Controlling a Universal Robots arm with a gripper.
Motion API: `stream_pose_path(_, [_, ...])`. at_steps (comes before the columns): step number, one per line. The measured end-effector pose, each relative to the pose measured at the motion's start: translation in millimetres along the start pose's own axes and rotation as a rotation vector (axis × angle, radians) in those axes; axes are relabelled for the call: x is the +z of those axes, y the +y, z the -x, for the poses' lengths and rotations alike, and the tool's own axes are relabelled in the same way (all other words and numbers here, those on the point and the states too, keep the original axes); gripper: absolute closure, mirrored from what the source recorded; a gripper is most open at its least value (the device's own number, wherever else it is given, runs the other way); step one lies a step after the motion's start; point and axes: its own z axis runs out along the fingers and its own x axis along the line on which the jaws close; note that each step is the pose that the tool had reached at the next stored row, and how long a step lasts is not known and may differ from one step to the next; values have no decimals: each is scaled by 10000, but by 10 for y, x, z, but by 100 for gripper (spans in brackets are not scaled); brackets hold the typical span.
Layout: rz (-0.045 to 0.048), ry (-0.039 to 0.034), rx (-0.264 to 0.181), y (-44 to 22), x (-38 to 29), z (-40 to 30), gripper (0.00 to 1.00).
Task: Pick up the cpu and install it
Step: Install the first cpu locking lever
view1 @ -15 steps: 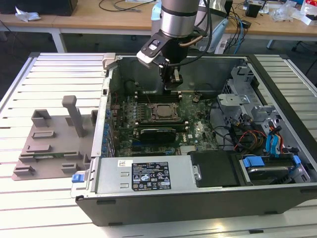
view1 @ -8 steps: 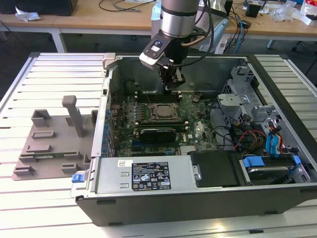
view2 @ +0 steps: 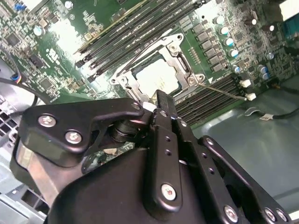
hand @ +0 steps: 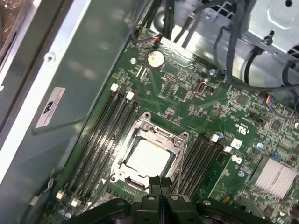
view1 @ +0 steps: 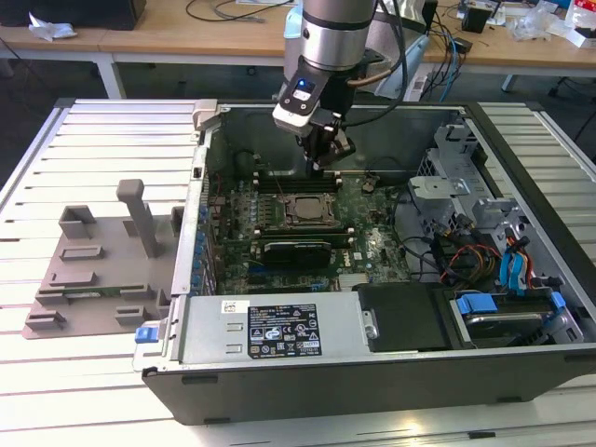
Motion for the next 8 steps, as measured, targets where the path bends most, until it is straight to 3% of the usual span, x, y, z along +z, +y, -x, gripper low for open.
stream_pose_path(8, [55,-85,-1572,0,0,0,89])
